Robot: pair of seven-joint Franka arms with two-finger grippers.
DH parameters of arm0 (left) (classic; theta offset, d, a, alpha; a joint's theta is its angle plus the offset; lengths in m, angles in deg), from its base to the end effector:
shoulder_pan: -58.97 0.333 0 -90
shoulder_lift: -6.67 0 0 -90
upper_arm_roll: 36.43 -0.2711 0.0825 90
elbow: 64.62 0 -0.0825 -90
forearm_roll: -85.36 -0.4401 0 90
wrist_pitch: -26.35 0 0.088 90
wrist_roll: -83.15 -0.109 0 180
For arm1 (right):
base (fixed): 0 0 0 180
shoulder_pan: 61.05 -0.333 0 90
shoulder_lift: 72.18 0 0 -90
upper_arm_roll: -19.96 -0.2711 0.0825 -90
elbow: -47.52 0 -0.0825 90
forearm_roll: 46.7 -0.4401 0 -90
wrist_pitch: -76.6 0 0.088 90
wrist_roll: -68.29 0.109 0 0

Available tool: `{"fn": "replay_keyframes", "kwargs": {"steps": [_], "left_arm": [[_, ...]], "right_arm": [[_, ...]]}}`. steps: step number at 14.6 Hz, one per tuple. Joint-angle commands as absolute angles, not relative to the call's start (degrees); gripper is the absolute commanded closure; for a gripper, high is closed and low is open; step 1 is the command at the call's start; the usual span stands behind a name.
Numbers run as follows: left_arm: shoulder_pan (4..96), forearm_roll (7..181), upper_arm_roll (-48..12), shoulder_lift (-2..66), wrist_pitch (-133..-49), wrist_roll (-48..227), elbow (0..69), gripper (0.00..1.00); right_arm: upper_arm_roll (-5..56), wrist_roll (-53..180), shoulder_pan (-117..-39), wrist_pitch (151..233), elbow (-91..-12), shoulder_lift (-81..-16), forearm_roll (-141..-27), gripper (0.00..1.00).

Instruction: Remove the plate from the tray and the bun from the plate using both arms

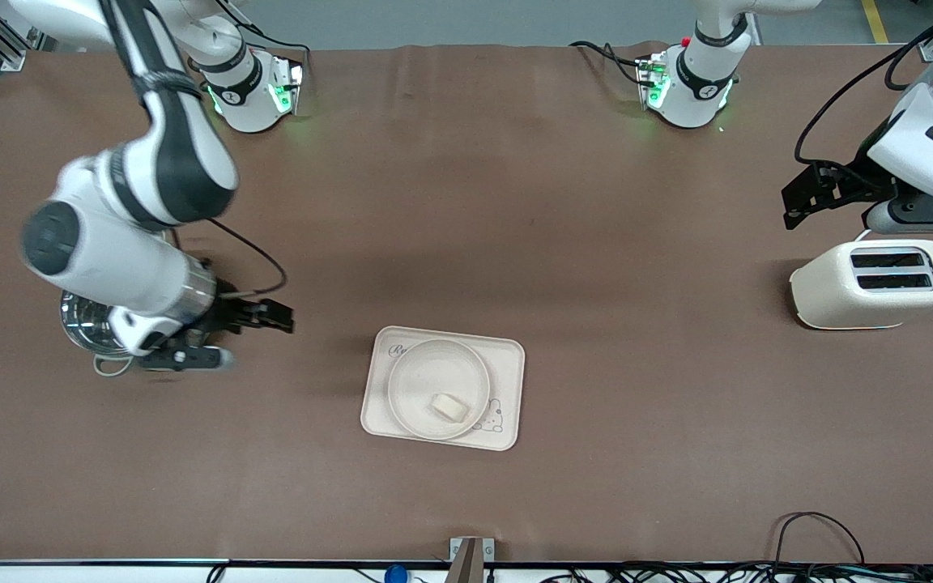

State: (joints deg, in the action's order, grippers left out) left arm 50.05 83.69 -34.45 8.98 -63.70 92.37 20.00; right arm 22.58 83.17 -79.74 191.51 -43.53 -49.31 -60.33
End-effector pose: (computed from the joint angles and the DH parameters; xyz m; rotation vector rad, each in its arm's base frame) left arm 0.6117 -0.1142 0.6025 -3.1221 0.0445 -0.0913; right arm 0.6752 0.2125 0.3418 -2.9427 0.1090 0.0526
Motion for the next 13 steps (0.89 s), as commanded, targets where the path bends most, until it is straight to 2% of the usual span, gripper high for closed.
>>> {"fn": "replay_keyframes", "kwargs": {"steps": [1,6,8,13], "left_arm": [[50.09,83.95,-34.40,8.95,-62.86,92.99,19.58,0.00],[50.09,83.95,-34.40,8.95,-62.86,92.90,19.66,0.00],[50.09,83.95,-34.40,8.95,-62.86,92.82,19.66,0.00],[50.18,84.04,-34.40,8.95,-62.86,92.64,19.66,0.00]], "right_arm": [[23.13,89.37,-83.88,193.57,-42.48,-45.30,-61.55,0.00],[23.13,93.59,-89.24,204.20,-42.48,-36.25,-61.55,0.00],[23.21,99.03,-91.71,205.71,-42.31,-33.61,-60.76,0.00],[23.21,101.42,-91.55,212.83,-35.30,-25.35,-61.28,0.00]]}}
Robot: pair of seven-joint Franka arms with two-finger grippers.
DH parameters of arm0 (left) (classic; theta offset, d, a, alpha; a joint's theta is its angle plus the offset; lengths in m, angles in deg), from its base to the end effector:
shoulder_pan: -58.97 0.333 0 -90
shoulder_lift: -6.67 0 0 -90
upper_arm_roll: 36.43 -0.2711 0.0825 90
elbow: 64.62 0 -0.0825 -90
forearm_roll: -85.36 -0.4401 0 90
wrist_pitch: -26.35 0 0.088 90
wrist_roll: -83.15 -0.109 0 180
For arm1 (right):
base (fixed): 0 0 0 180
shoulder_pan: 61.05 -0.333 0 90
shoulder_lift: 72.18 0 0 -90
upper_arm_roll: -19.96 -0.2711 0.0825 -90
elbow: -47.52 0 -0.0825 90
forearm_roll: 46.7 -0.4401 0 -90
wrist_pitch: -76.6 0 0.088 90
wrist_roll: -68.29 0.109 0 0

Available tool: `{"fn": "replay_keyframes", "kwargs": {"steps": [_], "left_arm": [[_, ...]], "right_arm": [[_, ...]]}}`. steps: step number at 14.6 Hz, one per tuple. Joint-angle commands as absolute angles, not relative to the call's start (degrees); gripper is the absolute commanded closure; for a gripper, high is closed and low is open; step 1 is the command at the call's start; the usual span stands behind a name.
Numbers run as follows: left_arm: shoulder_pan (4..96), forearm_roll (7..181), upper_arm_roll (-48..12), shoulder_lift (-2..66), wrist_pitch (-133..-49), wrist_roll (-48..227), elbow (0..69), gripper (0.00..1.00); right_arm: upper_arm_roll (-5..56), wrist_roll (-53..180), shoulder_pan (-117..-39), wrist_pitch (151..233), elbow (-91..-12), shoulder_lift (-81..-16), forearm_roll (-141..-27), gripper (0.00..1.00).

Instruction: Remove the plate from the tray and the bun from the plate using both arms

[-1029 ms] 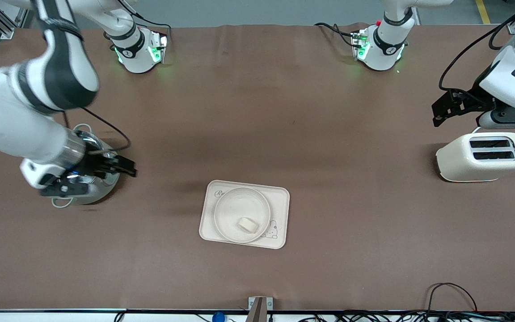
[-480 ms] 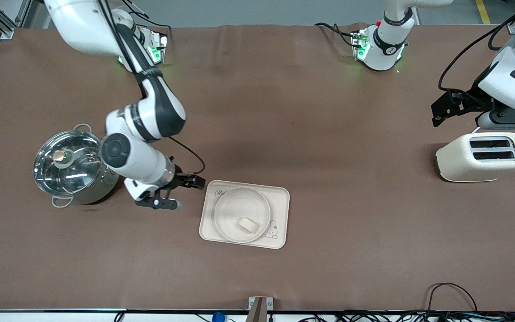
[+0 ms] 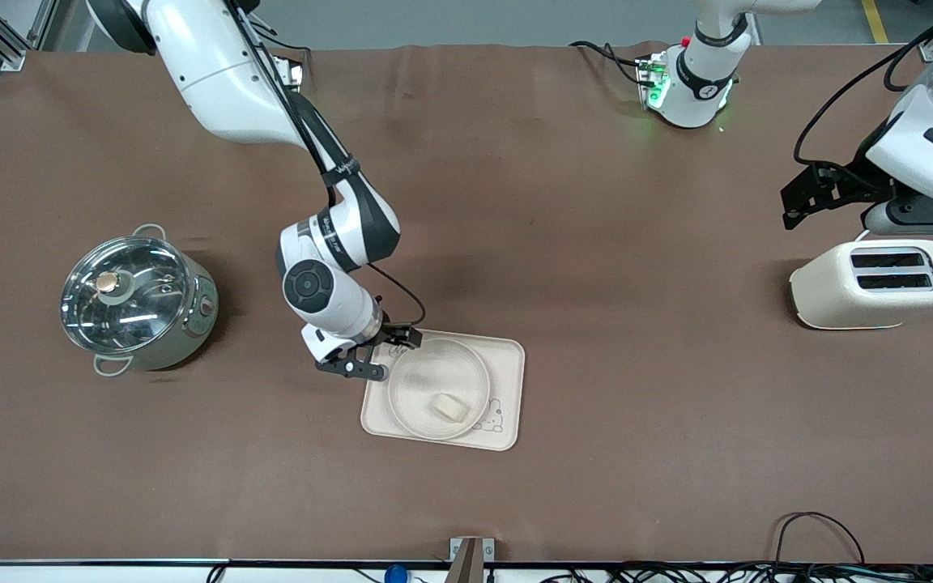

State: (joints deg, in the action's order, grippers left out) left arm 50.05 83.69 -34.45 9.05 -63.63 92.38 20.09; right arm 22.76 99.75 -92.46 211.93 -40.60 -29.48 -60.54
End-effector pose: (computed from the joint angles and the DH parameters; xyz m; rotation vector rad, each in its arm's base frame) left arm 0.6119 -0.1142 0.6008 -3.1217 0.0442 -0.0851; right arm 0.6360 0.3546 0.1500 -2.9617 0.2983 0.0033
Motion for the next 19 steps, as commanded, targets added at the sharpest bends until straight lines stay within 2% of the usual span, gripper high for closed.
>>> {"fn": "replay_keyframes", "kwargs": {"steps": [1,3,7,15,18,19], "left_arm": [[50.18,84.04,-34.40,8.95,-62.86,92.55,19.75,0.00],[50.18,84.04,-34.40,8.95,-62.86,92.46,19.75,0.00],[50.09,84.04,-34.40,8.95,-62.86,92.55,19.75,0.00],[50.18,84.04,-34.40,8.95,-62.86,92.46,19.75,0.00],[50.26,84.13,-34.40,8.95,-62.86,92.20,19.75,0.00],[50.26,84.13,-34.40,8.95,-62.86,92.20,19.75,0.00]], "right_arm": [[23.21,104.56,-91.28,212.66,-32.14,-23.68,-61.29,0.01],[23.21,107.84,-91.63,212.48,-28.96,-21.65,-61.11,0.01],[23.48,105.05,-91.72,212.66,-26.66,-18.92,-59.88,0.14],[23.39,98.00,-89.35,212.48,-27.71,-19.35,-60.23,0.89],[23.39,98.00,-89.87,212.74,-27.89,-19.62,-60.05,0.99],[23.21,97.57,-89.61,212.92,-27.89,-19.79,-60.32,1.00]]}}
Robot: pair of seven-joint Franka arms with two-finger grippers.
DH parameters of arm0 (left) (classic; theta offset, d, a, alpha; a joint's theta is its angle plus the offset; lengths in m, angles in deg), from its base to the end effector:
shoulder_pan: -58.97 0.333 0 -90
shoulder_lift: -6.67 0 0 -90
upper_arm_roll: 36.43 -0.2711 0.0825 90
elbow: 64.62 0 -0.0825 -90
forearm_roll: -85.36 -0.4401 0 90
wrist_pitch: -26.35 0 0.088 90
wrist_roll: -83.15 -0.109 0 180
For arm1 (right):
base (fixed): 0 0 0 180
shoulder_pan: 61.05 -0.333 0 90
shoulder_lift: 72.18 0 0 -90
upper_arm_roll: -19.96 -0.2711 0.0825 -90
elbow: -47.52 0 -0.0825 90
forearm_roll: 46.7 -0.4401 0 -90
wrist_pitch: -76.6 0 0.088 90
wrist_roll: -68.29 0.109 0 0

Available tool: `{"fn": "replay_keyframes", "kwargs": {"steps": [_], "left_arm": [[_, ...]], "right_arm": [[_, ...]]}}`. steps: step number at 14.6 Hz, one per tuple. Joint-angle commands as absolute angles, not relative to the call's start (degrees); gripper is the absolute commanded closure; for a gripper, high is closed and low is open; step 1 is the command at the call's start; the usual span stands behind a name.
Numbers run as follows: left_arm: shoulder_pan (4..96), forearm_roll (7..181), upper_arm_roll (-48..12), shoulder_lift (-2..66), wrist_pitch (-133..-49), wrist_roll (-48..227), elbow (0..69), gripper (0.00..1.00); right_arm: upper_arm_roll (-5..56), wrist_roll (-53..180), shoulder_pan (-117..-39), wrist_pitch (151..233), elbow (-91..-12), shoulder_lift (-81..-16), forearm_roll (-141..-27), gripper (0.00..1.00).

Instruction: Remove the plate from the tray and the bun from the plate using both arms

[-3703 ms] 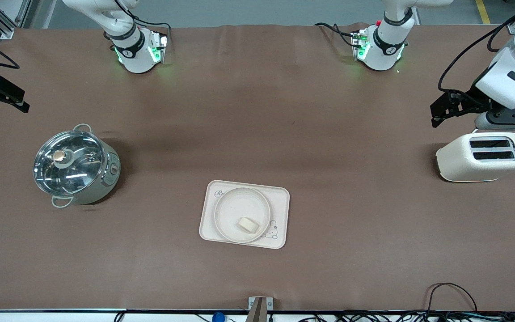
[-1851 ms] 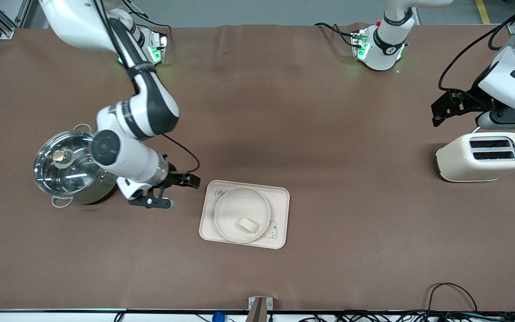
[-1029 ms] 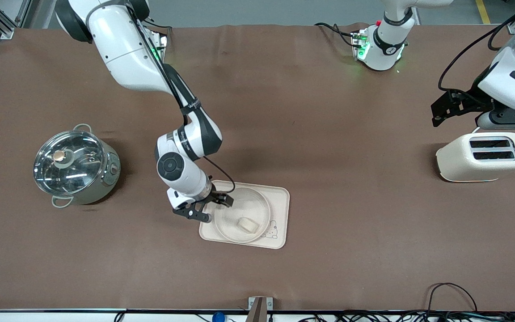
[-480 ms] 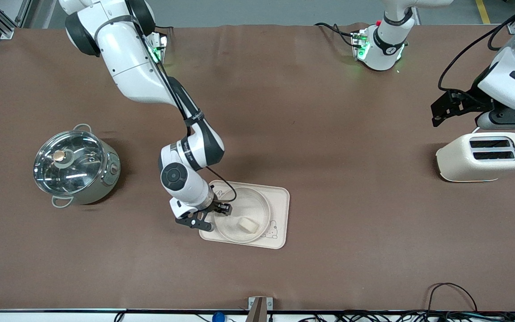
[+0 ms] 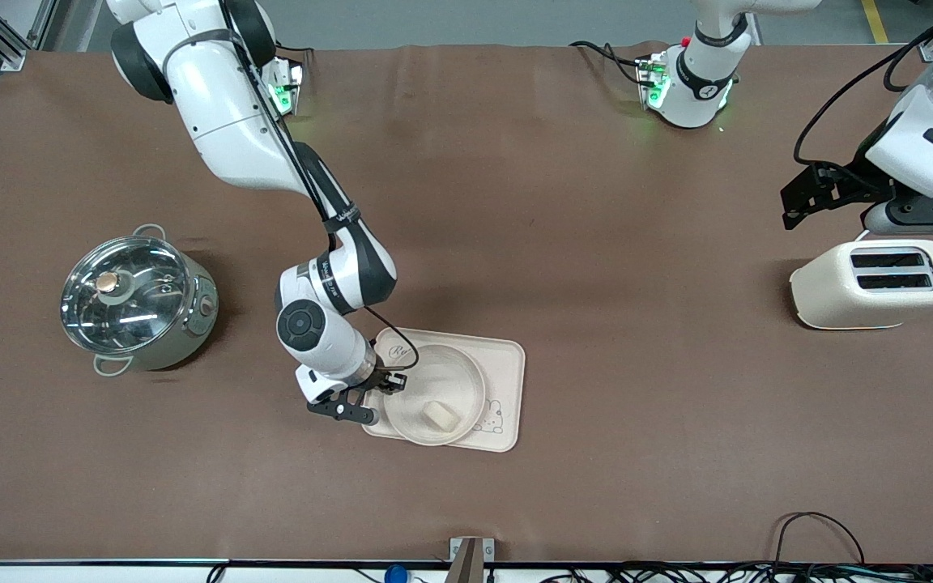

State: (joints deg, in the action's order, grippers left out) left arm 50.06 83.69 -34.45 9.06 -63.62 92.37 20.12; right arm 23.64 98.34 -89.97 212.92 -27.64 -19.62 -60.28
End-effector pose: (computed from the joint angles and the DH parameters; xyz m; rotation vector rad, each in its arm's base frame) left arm 0.6119 -0.1141 0.6004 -3.1215 0.0442 -0.0838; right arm 0.6893 0.3381 0.1348 -2.9390 0.3157 -0.1128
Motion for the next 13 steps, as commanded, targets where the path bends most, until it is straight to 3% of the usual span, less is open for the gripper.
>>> {"fn": "replay_keyframes", "kwargs": {"steps": [1,5,9,13], "left_arm": [[50.26,84.13,-34.40,8.95,-62.86,92.20,19.75,0.00],[50.26,84.04,-34.40,8.95,-62.86,92.20,19.75,0.00],[50.18,84.13,-34.40,8.95,-62.86,92.38,19.75,0.00],[50.18,84.13,-34.40,8.95,-62.86,92.46,19.75,0.00]], "right_arm": [[23.13,96.08,-89.52,213.36,-27.89,-19.79,-60.41,1.00],[18.66,92.20,-87.16,217.13,-34.81,-24.44,-60.67,1.00],[10.31,92.03,-81.72,227.83,-52.64,-34.80,-60.67,1.00],[-2.24,92.11,-71.88,231.55,-64.16,-41.75,-60.76,1.00]]}}
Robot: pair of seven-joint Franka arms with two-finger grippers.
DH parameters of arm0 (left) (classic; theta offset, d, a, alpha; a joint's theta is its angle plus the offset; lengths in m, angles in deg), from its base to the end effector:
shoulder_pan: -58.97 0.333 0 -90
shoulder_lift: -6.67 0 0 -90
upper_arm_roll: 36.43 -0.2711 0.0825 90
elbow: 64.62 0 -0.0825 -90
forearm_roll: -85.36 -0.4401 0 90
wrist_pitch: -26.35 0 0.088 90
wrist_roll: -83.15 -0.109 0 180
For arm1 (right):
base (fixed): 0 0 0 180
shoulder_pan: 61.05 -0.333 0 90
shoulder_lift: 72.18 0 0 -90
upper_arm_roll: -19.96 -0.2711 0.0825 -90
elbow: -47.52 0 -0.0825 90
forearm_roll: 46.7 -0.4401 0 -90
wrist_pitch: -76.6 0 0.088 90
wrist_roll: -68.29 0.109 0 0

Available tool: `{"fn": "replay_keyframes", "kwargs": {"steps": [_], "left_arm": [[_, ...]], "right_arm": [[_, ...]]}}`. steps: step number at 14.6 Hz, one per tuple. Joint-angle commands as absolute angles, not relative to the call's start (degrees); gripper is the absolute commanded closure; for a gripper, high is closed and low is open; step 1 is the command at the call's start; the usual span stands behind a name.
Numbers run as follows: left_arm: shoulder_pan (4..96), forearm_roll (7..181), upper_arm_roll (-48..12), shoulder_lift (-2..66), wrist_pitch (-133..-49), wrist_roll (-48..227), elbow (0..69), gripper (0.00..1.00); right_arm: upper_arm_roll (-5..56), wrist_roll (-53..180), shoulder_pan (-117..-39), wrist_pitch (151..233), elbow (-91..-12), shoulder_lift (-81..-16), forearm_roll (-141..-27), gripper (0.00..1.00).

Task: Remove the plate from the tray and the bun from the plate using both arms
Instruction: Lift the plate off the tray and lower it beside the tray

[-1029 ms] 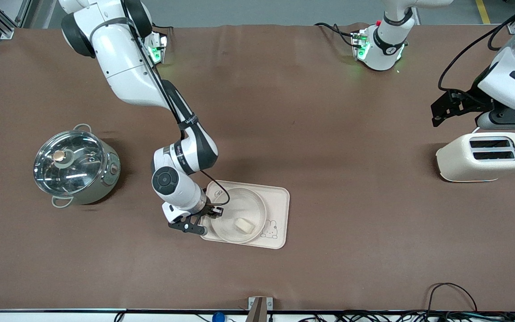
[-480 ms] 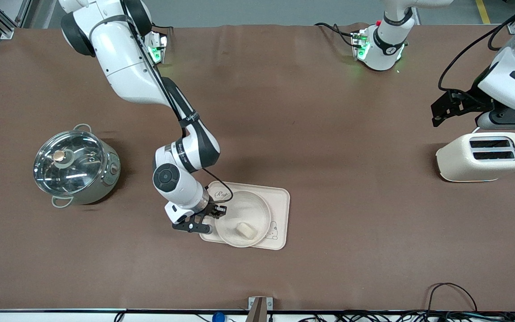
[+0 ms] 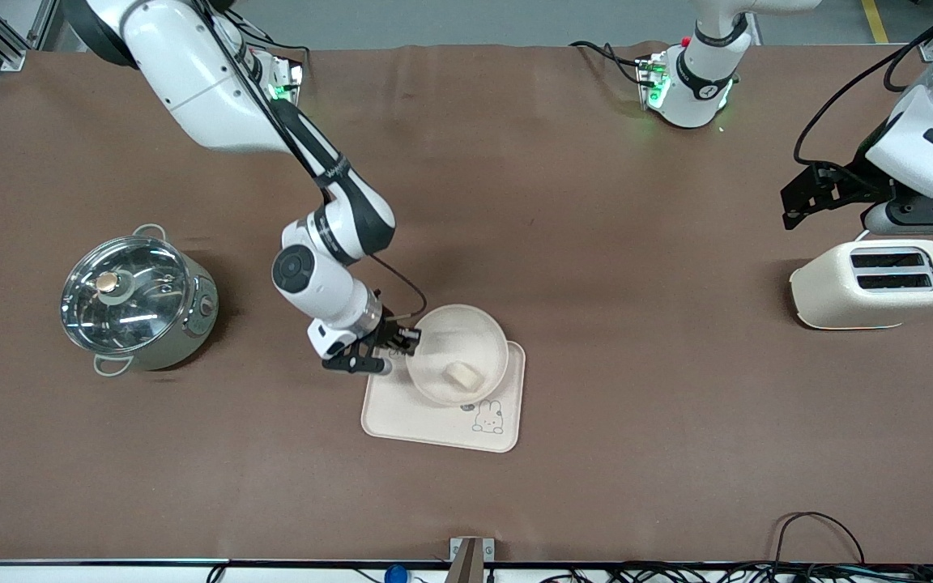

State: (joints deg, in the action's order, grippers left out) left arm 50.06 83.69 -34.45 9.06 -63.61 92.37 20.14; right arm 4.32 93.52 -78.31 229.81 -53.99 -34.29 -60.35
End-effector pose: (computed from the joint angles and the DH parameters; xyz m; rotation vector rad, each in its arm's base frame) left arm 0.6119 -0.1141 0.6002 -3.1215 0.0442 -0.0830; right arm 0.5914 0.3659 0.1445 -2.7565 0.1979 -0.1063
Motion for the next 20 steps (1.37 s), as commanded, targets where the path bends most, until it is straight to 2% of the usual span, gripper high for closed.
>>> {"fn": "replay_keyframes", "kwargs": {"steps": [1,3,8,12,14,16,17,18,19,20], "left_arm": [[50.18,84.13,-34.40,8.95,-62.86,92.55,19.75,0.00],[50.18,84.13,-34.40,8.95,-62.86,92.81,19.75,0.00],[50.09,84.13,-34.40,9.21,-60.32,93.08,20.10,0.00],[49.57,84.65,-34.14,7.03,-60.40,93.69,26.59,0.00],[49.65,86.14,-29.95,6.49,-62.85,99.98,29.23,0.00],[49.39,86.15,-25.03,8.67,-67.93,105.88,31.16,0.00],[49.47,86.15,-22.65,10.08,-71.88,108.61,32.40,0.00],[49.39,86.15,-21.15,12.18,-76.00,111.68,33.54,0.00],[49.12,85.98,-19.57,14.20,-79.53,114.67,34.07,0.00],[48.60,85.71,-18.07,16.66,-82.61,117.48,34.08,0.00]], "right_arm": [[-4.71,92.11,-69.94,231.64,-66.97,-43.68,-60.76,1.00],[-6.67,92.63,-69.31,231.73,-71.91,-46.59,-60.76,1.00],[-6.85,92.55,-71.15,231.73,-75.26,-46.25,-60.85,1.00],[-6.76,92.47,-73.35,233.48,-75.18,-44.59,-60.85,1.00],[-6.67,92.29,-74.66,235.59,-75.26,-42.39,-60.85,0.99],[-6.32,92.64,-75.72,238.13,-75.27,-40.28,-60.76,0.98],[-6.41,93.07,-75.29,237.97,-75.18,-40.19,-60.76,0.92],[-6.75,94.21,-75.37,237.88,-75.18,-40.62,-60.84,0.67],[-6.76,97.53,-75.72,237.62,-75.18,-41.76,-60.85,0.25],[-6.76,100.35,-75.64,237.53,-75.00,-43.07,-60.85,0.08]]}}
